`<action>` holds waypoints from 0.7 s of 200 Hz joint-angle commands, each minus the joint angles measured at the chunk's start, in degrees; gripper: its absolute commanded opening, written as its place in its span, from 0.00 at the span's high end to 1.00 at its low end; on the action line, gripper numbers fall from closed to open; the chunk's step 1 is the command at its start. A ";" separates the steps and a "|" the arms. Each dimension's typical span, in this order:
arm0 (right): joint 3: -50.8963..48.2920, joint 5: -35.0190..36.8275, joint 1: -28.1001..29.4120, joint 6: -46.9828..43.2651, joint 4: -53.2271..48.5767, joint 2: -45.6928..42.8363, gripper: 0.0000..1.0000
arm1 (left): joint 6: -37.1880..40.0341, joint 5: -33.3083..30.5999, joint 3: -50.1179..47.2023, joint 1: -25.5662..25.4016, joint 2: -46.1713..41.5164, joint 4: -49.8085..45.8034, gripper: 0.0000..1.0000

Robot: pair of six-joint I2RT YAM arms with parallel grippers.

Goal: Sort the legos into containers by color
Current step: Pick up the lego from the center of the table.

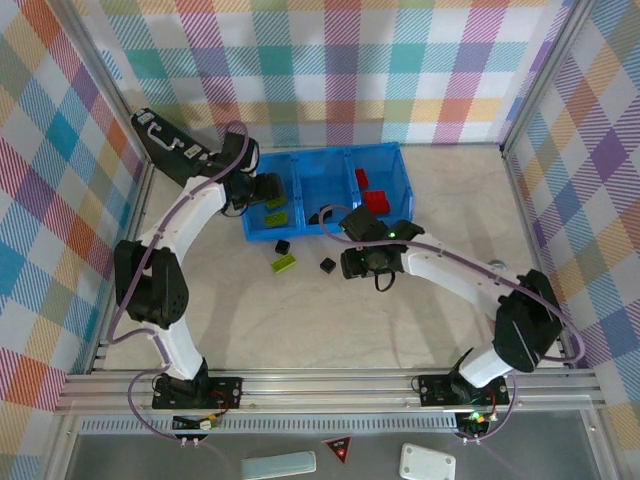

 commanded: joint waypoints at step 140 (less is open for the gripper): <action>18.70 -3.92 -0.67 -4.90 2.04 24.81 0.39 | 17.58 -6.43 -23.53 7.18 -26.21 -0.67 0.21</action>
